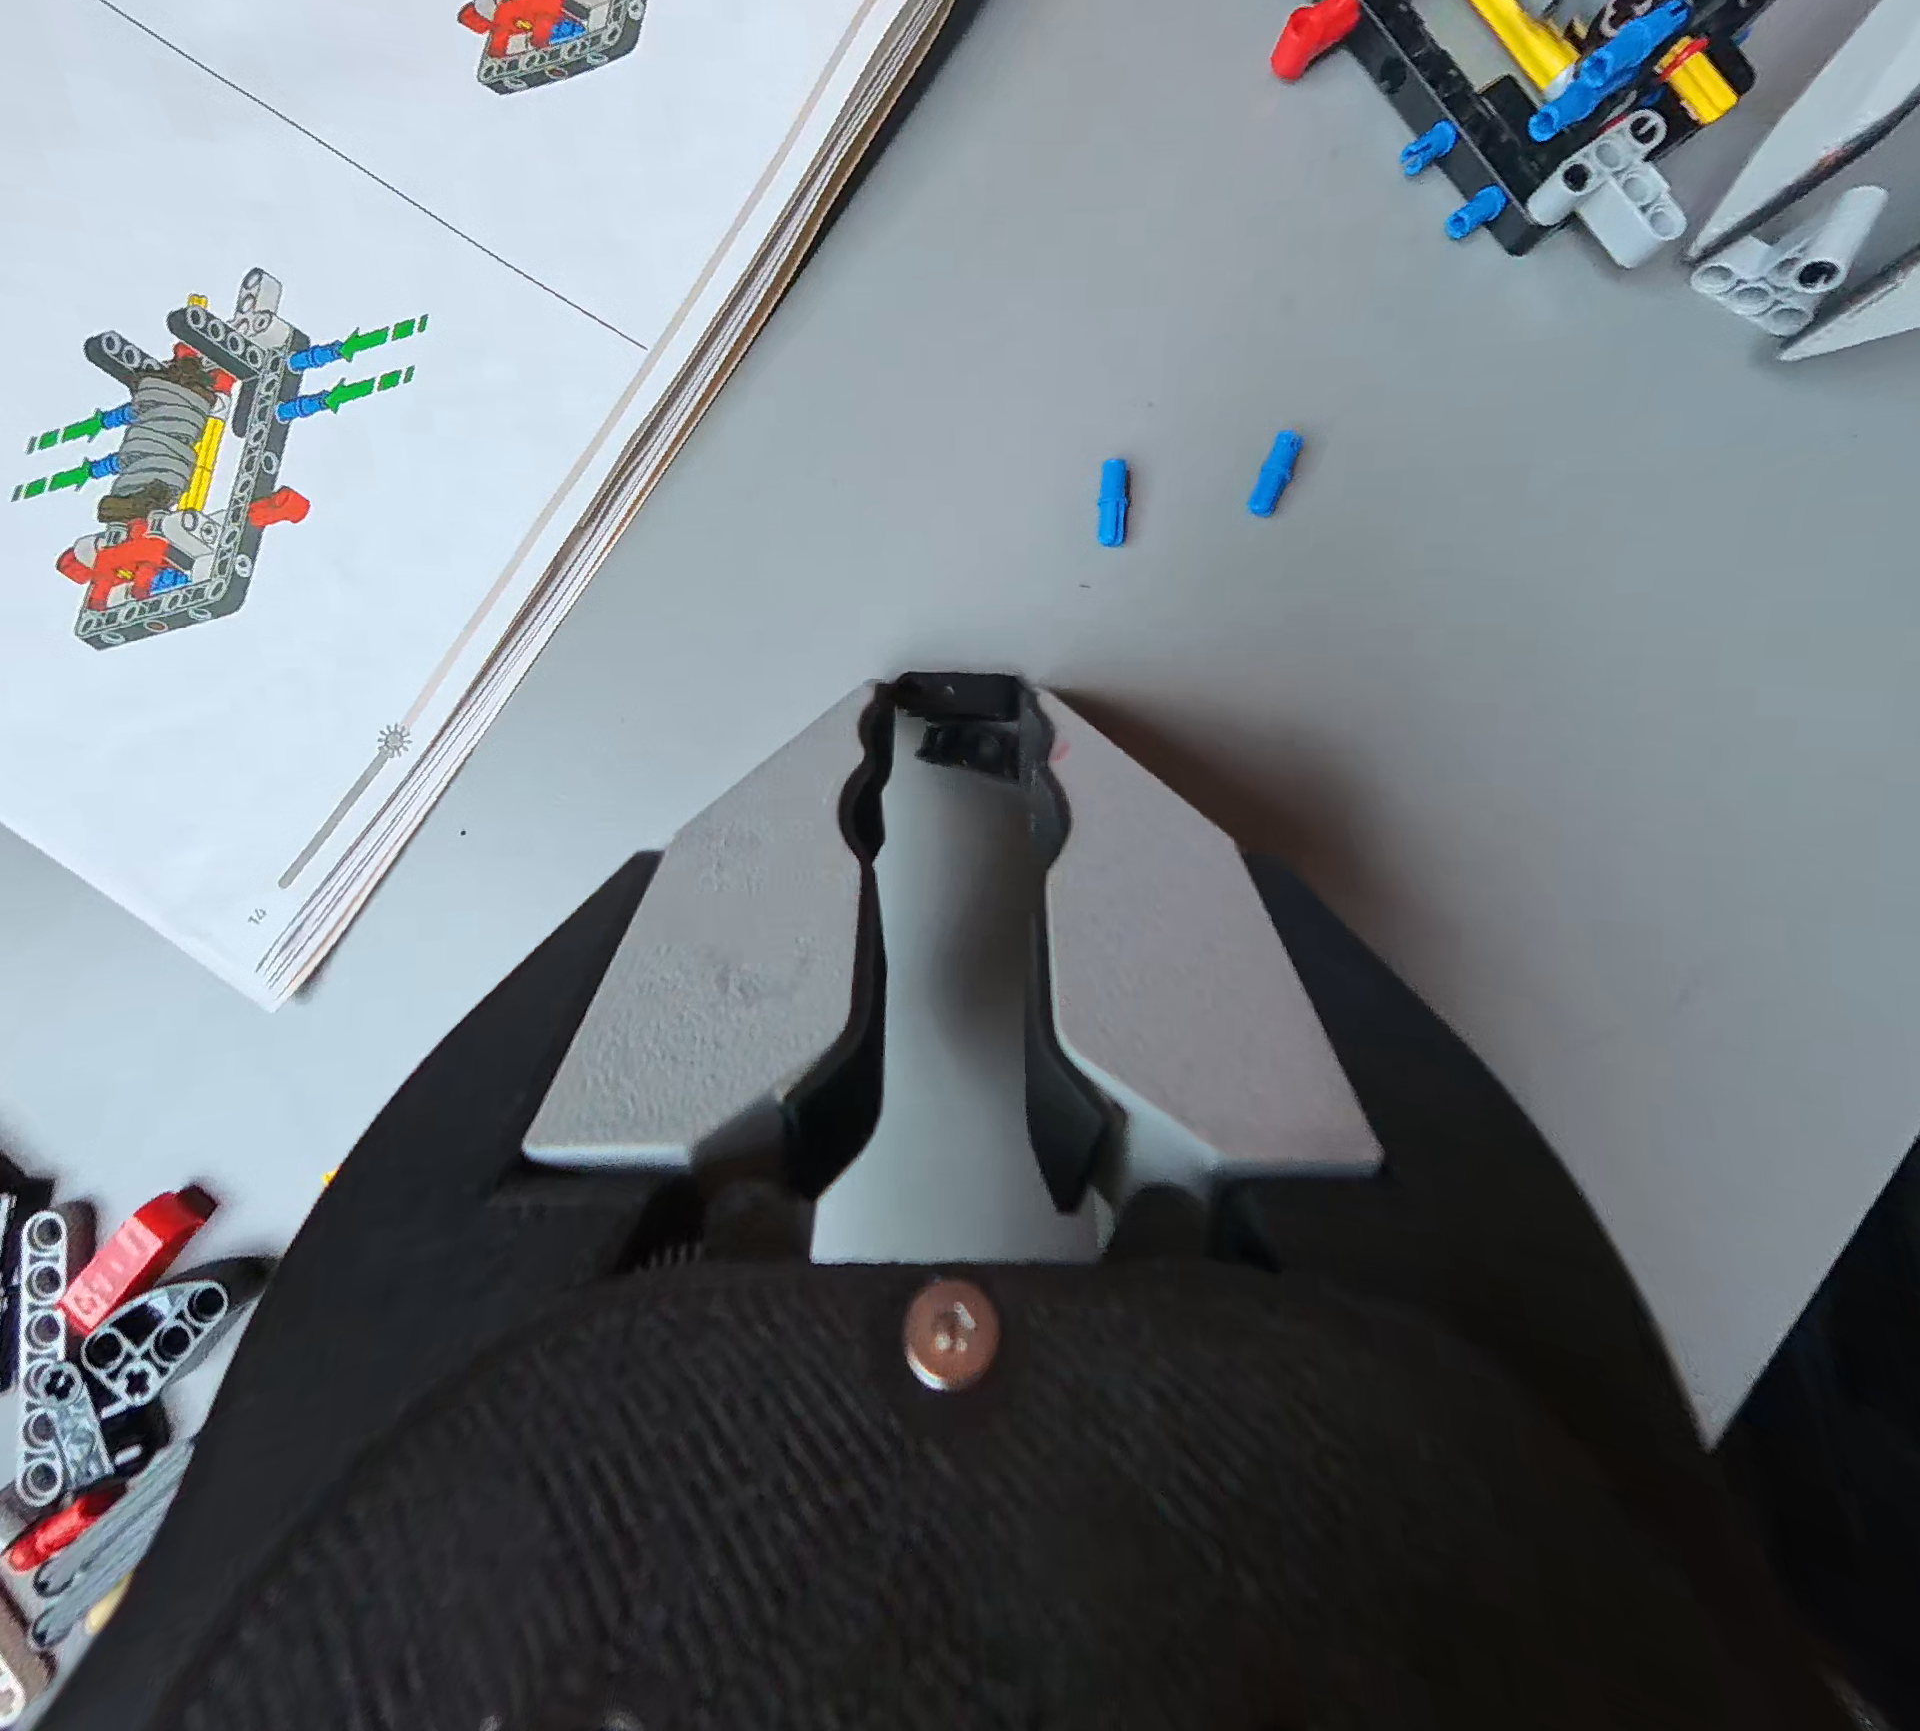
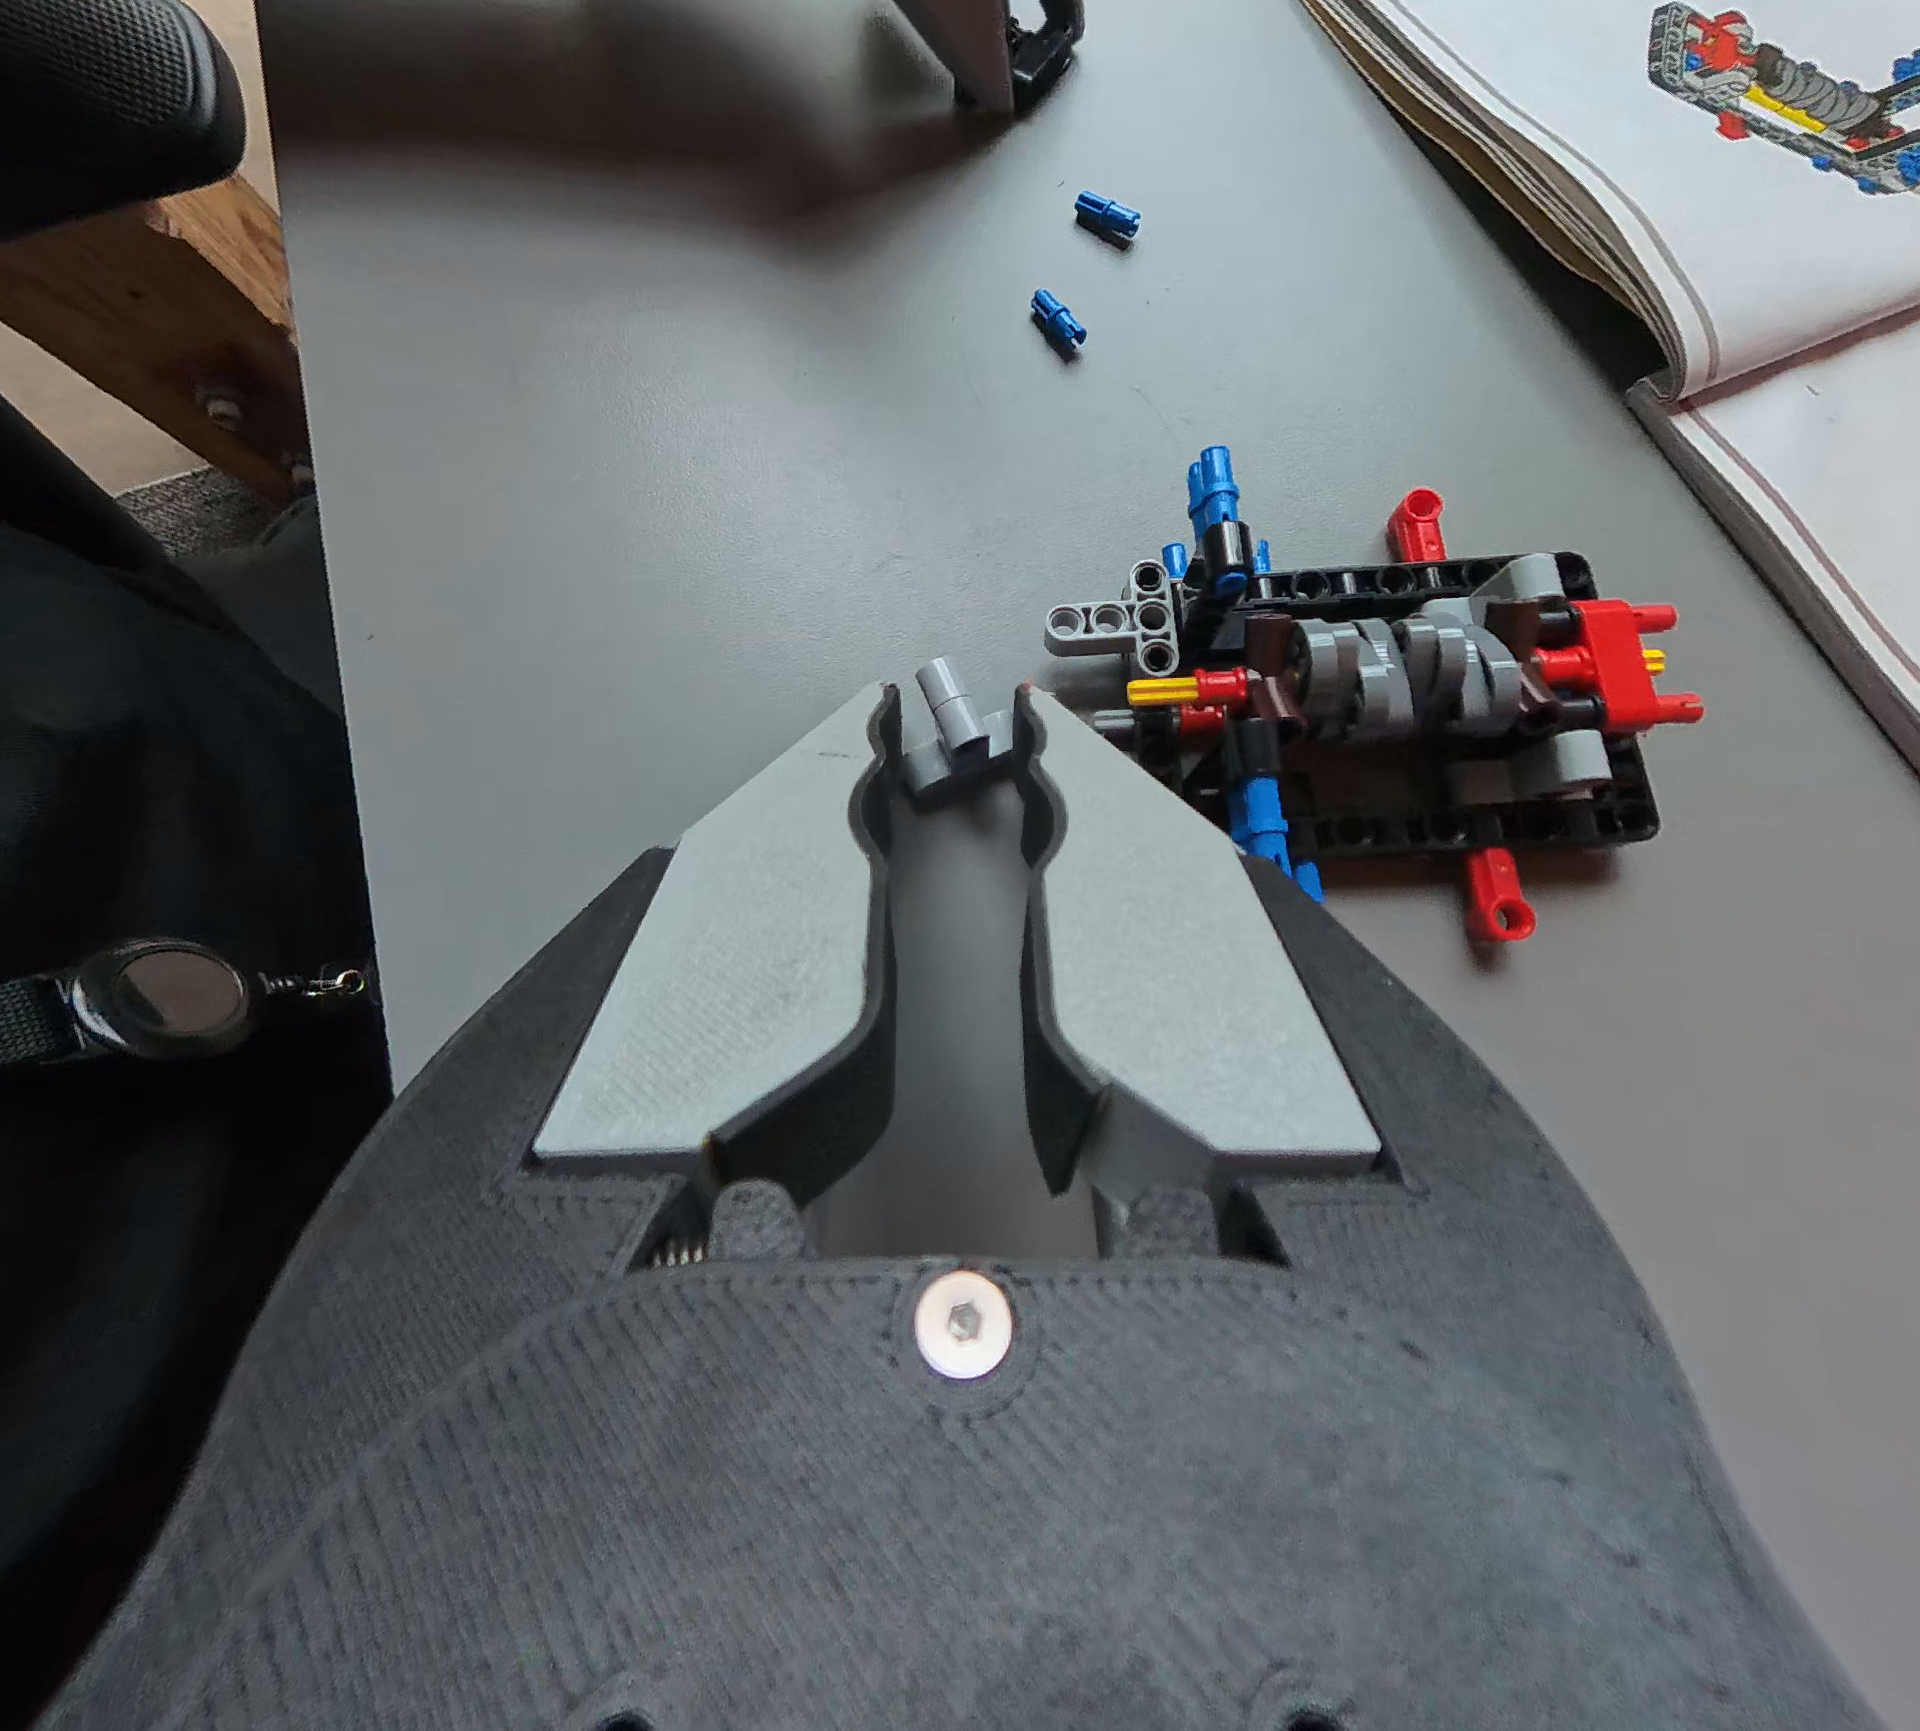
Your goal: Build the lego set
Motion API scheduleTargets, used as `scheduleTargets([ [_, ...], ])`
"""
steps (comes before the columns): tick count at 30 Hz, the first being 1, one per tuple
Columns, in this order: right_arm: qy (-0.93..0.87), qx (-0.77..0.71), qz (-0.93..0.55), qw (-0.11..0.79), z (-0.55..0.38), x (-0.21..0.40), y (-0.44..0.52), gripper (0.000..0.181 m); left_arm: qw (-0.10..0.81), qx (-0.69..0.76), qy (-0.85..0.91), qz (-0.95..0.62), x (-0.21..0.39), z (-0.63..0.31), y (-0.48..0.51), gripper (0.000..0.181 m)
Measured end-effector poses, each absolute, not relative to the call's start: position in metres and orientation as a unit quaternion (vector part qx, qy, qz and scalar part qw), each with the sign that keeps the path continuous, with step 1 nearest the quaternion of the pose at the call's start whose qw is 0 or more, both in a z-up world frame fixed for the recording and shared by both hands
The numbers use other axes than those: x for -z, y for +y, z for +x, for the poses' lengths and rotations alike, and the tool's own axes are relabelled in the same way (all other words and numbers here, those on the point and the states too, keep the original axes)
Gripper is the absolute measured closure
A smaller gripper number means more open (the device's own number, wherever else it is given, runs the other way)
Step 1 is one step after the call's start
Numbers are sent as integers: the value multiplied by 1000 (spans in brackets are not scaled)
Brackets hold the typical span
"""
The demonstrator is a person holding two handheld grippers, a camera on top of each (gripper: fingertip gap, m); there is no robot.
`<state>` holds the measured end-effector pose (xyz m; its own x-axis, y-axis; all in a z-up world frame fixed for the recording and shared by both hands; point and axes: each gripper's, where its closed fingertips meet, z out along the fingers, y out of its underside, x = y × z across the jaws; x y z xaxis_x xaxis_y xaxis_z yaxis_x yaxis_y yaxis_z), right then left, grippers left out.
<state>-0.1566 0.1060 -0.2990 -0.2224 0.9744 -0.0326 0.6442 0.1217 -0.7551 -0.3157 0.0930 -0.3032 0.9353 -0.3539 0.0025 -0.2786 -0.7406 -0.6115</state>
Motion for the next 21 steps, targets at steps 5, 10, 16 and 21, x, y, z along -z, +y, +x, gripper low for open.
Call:
scheduleTargets([
  [5,-706,-338,-571,245,-153,298,106,163,317,55,184,-929,303,-314,95,160],
  [10,-704,-343,-572,244,-152,298,106,162,334,30,214,-918,296,-301,93,160],
  [16,-705,-344,-571,242,-152,298,105,162,408,41,304,-860,267,-247,87,160],
  [21,-702,-352,-573,235,-151,297,105,162,420,52,368,-828,278,-213,77,160],
])
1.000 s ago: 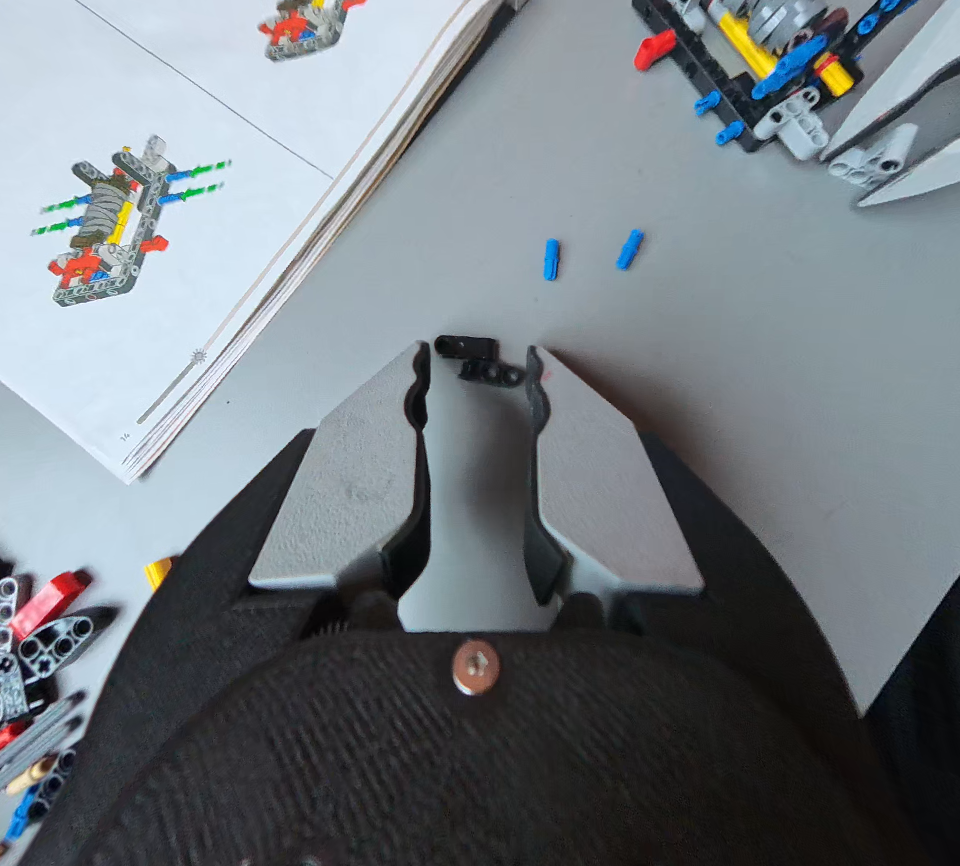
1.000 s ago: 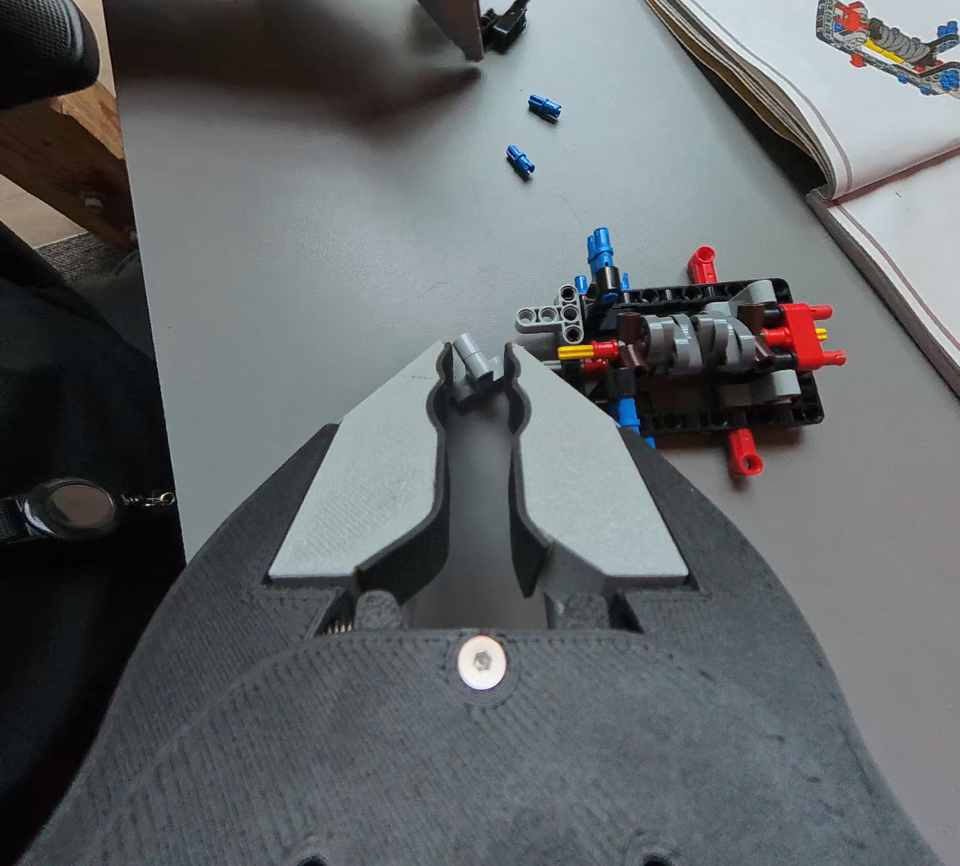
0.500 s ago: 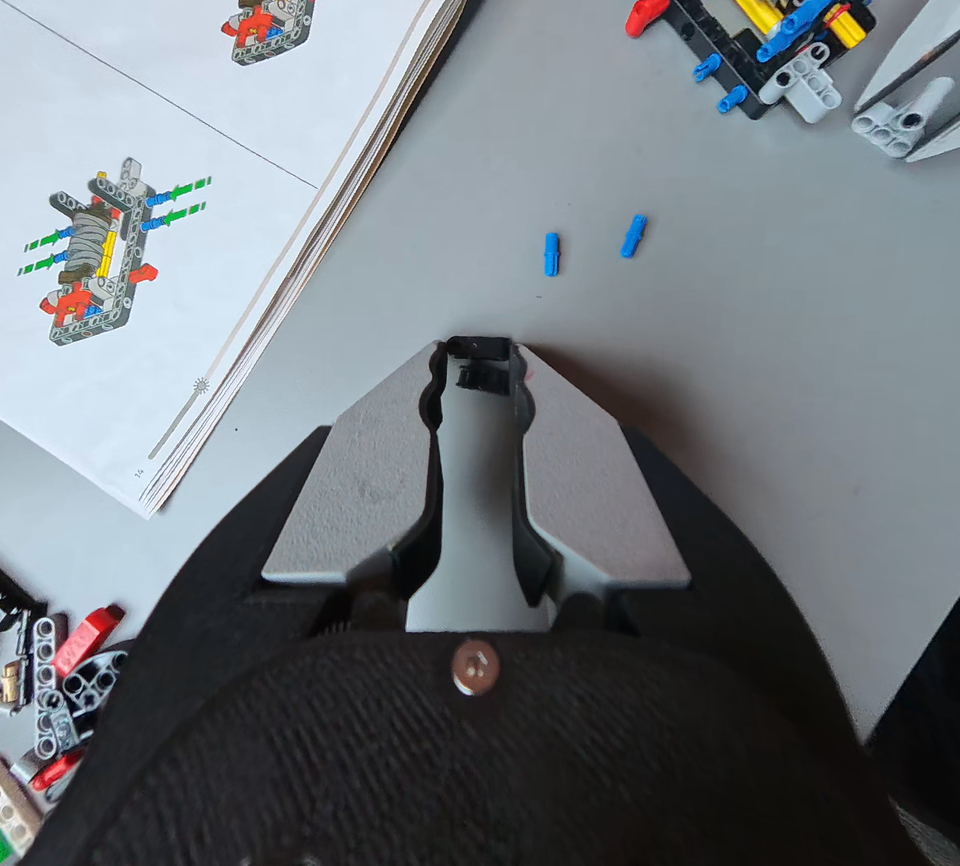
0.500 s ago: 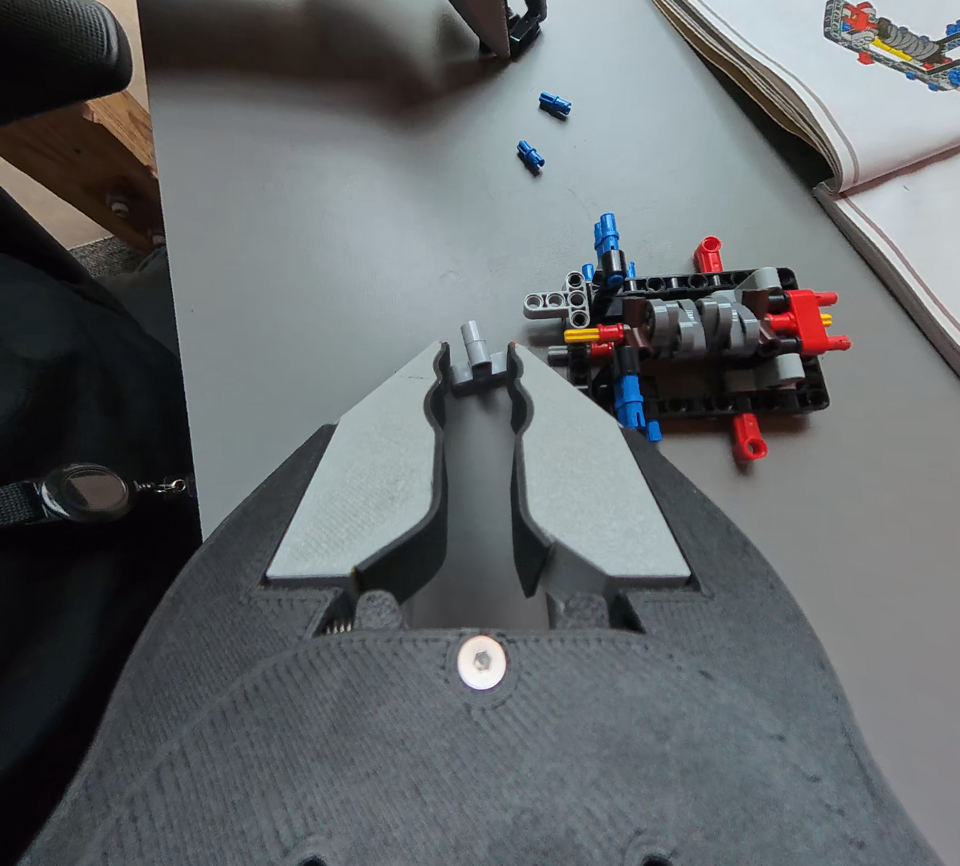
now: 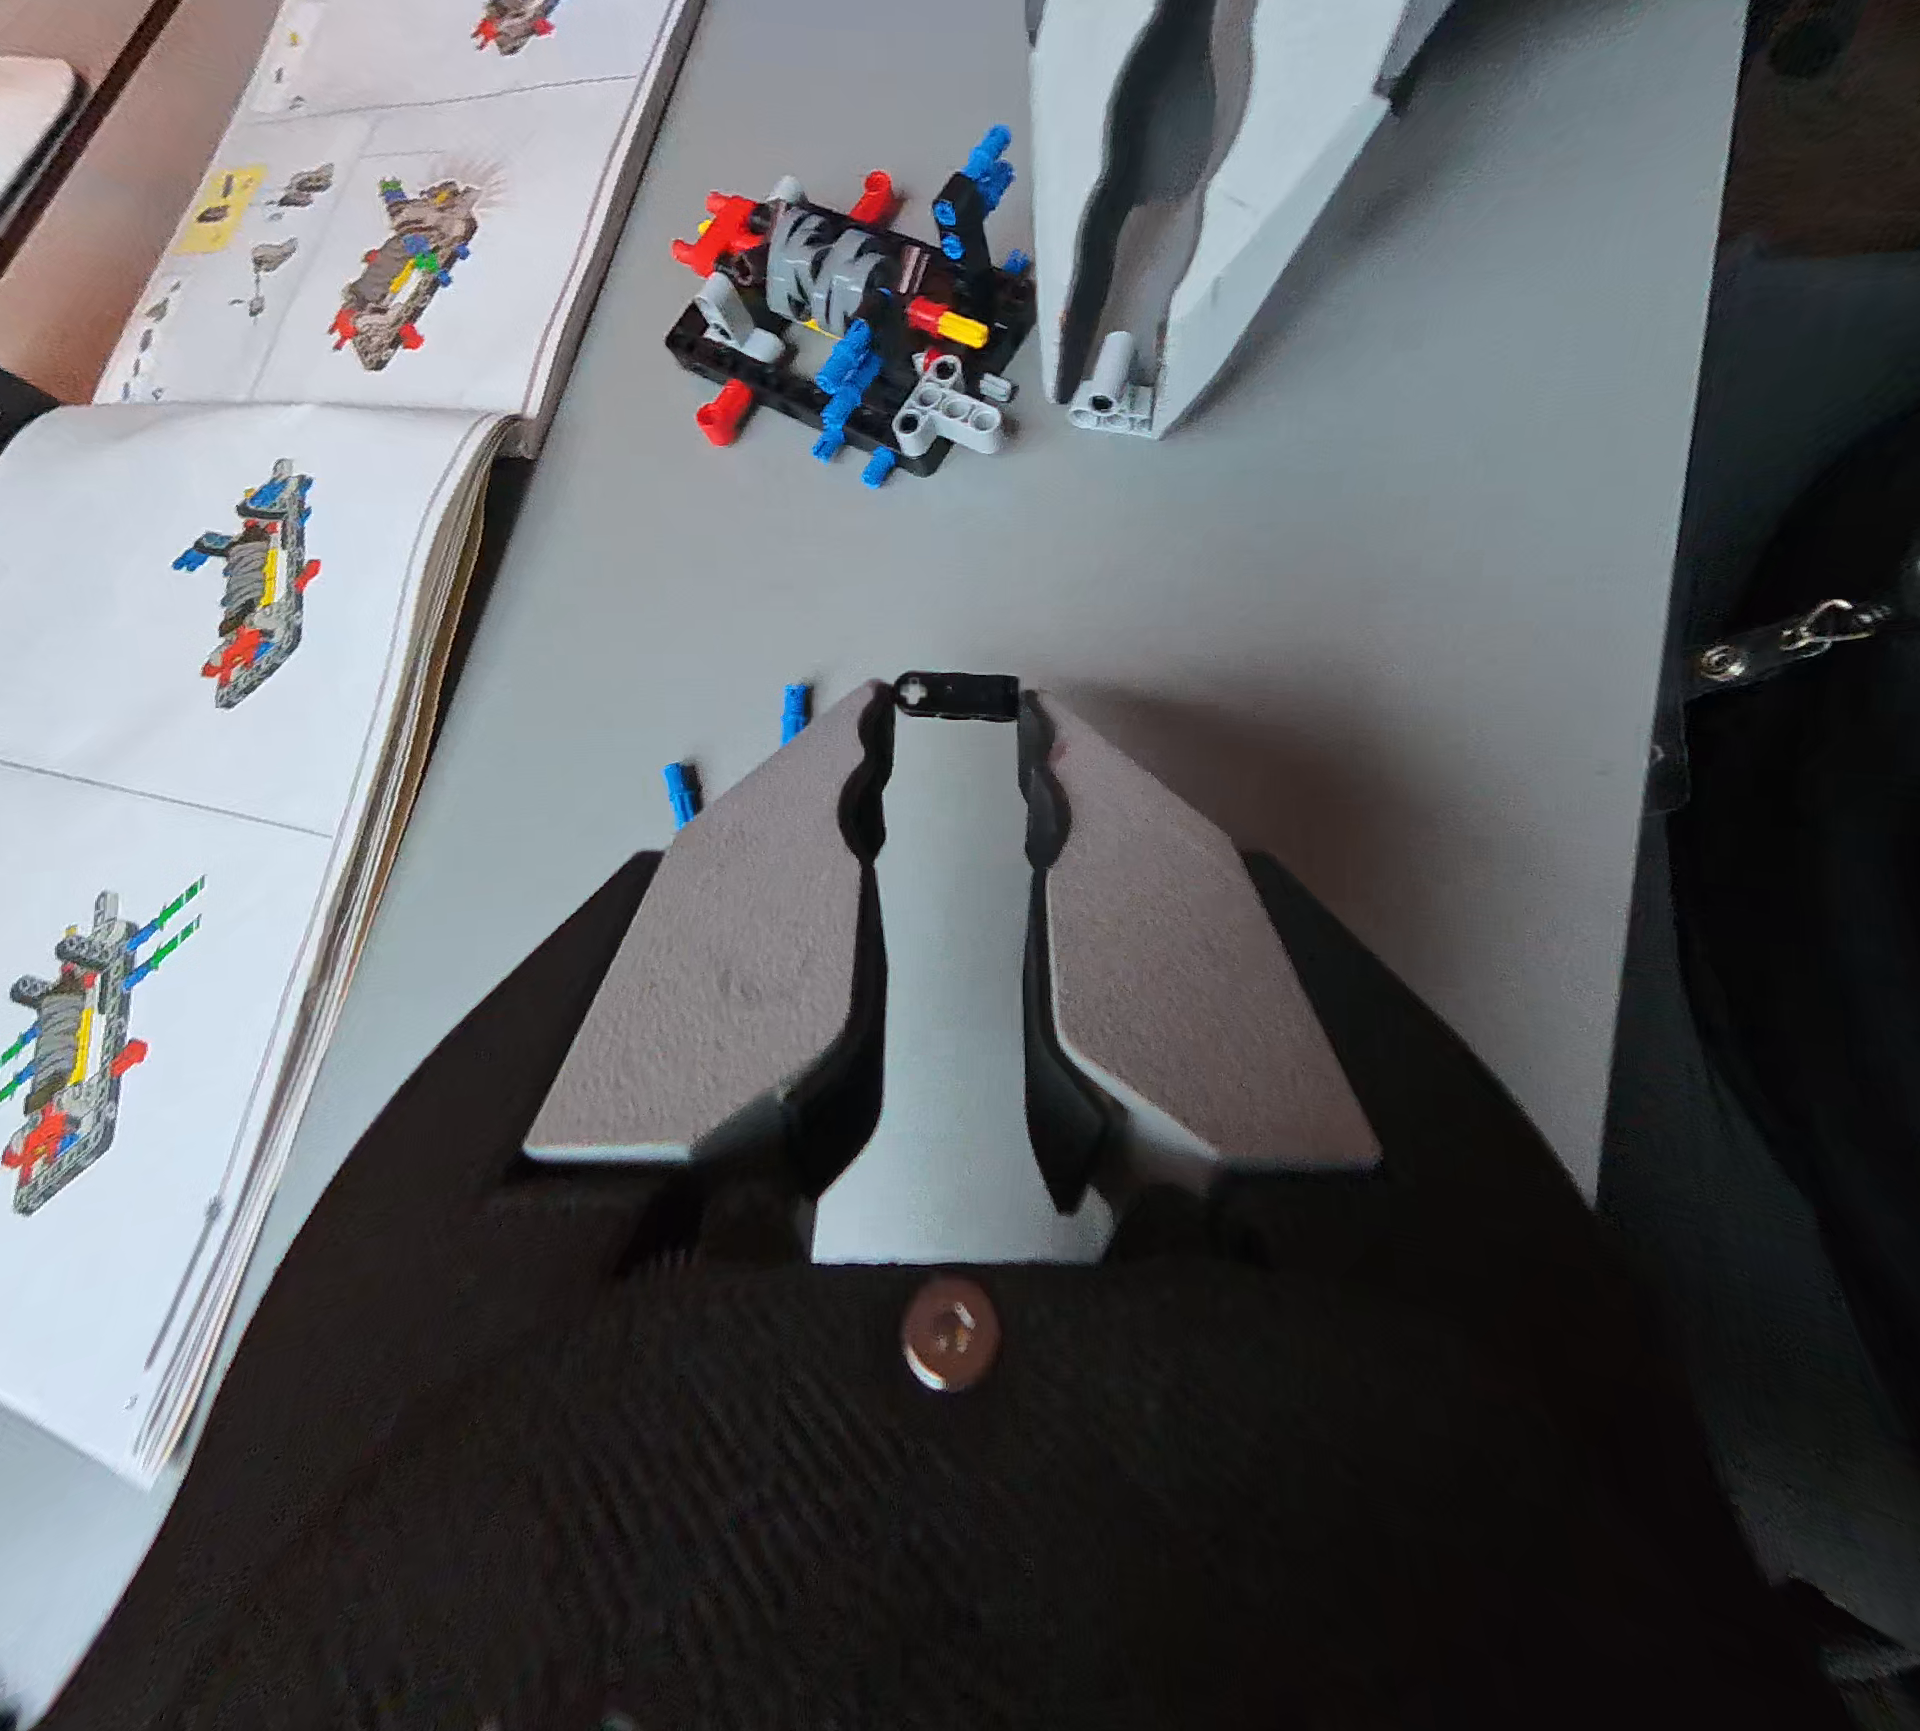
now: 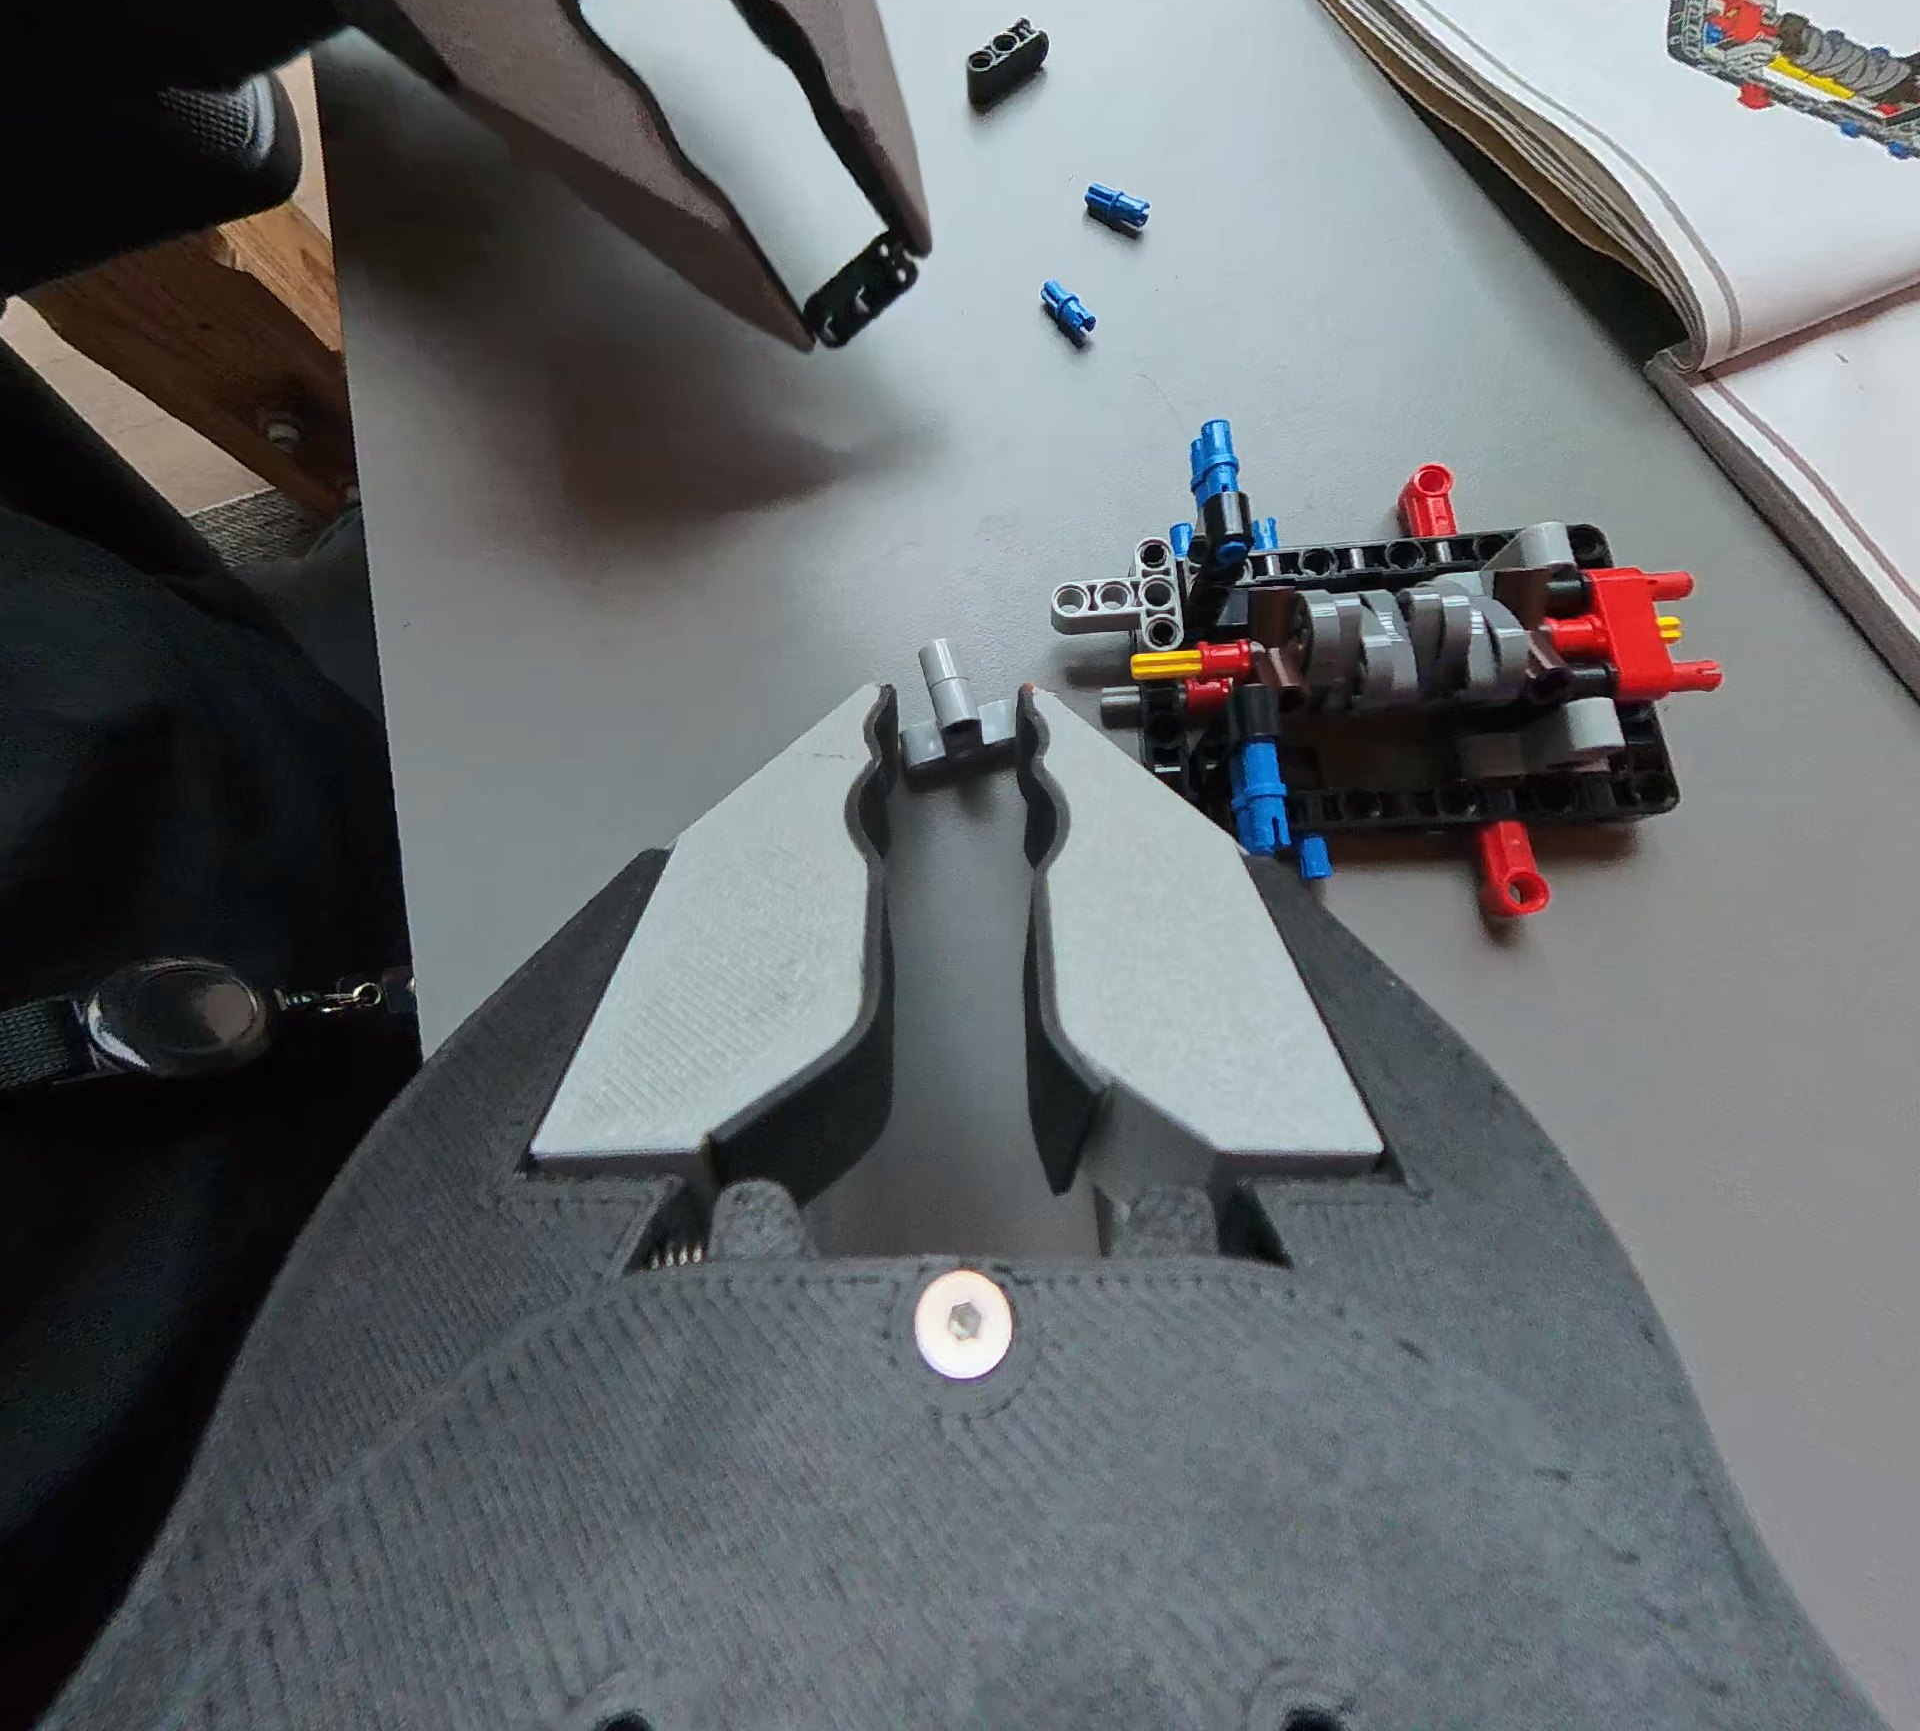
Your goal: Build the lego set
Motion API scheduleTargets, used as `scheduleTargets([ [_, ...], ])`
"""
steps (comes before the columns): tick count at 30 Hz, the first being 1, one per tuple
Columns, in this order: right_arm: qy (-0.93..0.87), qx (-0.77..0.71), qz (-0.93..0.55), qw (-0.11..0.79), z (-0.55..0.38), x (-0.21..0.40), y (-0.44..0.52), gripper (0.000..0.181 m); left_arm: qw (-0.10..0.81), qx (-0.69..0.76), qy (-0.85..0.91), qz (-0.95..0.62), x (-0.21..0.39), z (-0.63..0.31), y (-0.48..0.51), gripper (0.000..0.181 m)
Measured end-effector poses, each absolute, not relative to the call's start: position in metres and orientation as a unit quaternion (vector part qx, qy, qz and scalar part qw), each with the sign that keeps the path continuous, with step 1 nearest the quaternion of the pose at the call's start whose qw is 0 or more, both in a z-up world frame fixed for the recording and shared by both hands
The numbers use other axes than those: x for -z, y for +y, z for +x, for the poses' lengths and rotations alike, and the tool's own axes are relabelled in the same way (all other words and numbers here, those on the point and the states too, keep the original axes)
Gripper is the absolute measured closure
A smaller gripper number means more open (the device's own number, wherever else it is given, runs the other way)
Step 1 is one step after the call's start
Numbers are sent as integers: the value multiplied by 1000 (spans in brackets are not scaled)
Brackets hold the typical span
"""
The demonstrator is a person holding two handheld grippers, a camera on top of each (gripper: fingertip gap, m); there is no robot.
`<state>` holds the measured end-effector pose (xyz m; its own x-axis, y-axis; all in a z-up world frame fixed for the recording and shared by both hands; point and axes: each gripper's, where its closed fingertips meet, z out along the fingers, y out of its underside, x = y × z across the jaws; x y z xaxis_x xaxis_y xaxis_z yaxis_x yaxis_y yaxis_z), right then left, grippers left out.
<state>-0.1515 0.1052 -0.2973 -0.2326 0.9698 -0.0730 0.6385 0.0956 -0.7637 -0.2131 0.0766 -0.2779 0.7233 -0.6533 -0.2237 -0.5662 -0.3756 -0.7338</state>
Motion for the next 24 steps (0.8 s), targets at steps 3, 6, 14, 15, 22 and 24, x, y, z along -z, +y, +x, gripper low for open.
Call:
scheduleTargets([
  [3,-698,-358,-576,231,-151,297,106,163,430,38,383,-816,282,-207,76,160],
  [6,-697,-359,-578,228,-152,297,106,162,453,39,386,-803,279,-202,76,160],
  [14,-700,-357,-578,219,-151,300,104,163,463,53,372,-803,281,-201,78,160],
  [15,-700,-358,-578,216,-151,300,104,163,460,48,375,-803,282,-201,78,160],
  [22,-699,-365,-579,205,-151,300,103,163,437,-21,417,-797,296,-197,80,160],
  [24,-699,-365,-579,205,-151,300,103,162,441,-39,430,-787,297,-194,81,160],
])
